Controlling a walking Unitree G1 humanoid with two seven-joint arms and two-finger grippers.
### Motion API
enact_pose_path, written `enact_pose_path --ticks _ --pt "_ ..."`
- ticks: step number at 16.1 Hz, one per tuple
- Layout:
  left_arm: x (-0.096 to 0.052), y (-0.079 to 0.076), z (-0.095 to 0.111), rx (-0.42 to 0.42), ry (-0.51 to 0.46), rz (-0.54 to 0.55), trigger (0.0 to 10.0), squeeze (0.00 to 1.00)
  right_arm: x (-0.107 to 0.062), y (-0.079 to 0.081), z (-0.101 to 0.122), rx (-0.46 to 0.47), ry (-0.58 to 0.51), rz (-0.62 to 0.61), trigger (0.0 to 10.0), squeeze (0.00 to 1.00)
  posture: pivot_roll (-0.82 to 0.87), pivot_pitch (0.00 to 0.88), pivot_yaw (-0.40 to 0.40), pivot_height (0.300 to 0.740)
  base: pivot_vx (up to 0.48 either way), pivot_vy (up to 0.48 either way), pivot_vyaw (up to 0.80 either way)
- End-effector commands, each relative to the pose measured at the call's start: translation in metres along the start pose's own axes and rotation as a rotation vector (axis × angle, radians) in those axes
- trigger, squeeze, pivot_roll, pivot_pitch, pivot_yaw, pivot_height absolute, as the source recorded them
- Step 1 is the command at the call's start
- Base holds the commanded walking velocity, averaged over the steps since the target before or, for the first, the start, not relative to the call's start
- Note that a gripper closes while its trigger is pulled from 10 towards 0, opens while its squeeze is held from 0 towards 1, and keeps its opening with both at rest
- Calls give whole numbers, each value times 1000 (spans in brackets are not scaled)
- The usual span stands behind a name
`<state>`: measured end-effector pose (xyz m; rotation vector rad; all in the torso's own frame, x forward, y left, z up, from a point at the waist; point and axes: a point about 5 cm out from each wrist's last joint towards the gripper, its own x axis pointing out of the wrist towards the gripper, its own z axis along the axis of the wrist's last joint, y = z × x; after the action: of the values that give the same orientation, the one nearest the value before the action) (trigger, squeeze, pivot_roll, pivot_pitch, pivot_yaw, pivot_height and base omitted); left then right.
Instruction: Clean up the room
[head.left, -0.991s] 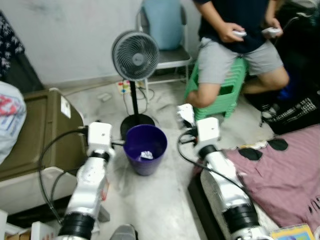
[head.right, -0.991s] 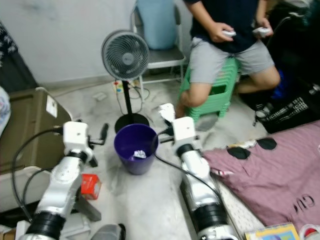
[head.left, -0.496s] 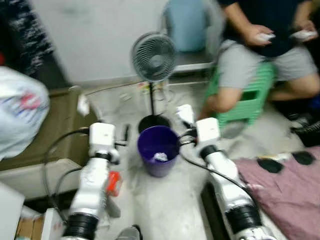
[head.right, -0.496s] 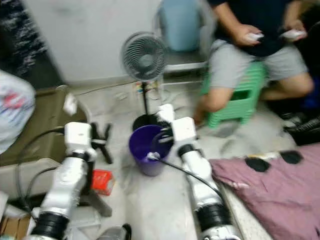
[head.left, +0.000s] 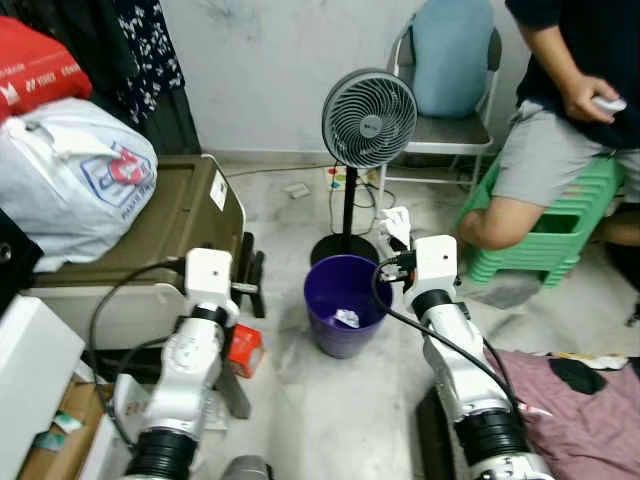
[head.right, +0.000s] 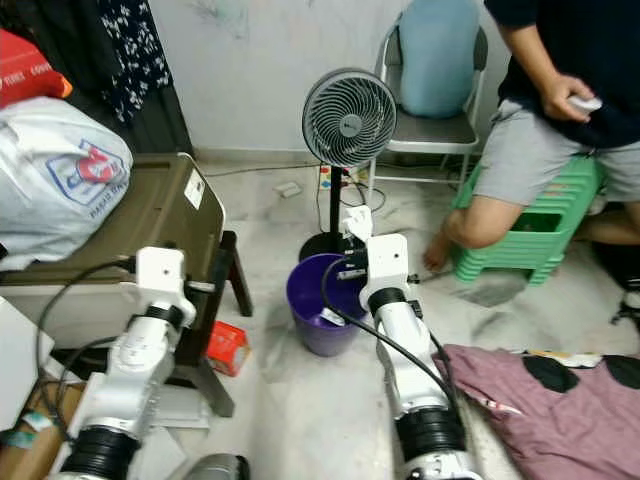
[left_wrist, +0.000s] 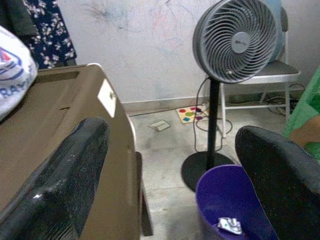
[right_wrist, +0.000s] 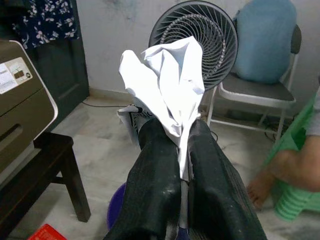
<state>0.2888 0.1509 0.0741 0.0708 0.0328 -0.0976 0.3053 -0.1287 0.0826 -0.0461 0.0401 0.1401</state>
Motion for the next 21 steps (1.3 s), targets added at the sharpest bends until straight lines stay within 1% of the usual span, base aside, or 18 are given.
enact_pose_path --ticks 1,2,4,6,18,21 --pt "0 2 2 6 -1 5 10000 0 3 2 0 18 12 -5 10000 0 62 0 -7 740 0 0 0" --pt "1 2 2 6 -1 3 10000 0 3 1 -1 28 20 -10 10000 0 61 0 -6 740 0 0 0" --pt "1 2 2 5 0 1 10000 0 3 0 -4 33 45 -27 10000 0 61 0 -5 740 0 0 -731" --pt "1 2 1 3 1 0 10000 0 4 1 -3 33 39 -20 10000 0 63 0 -5 740 0 0 -738" --pt "1 1 1 -2 1 -14 10000 0 4 3 -1 20 29 -7 10000 0 60 0 -5 740 0 0 0" --pt "1 1 1 -1 2 -15 10000 0 4 5 0 4 20 8 10000 0 61 0 -5 740 0 0 702"
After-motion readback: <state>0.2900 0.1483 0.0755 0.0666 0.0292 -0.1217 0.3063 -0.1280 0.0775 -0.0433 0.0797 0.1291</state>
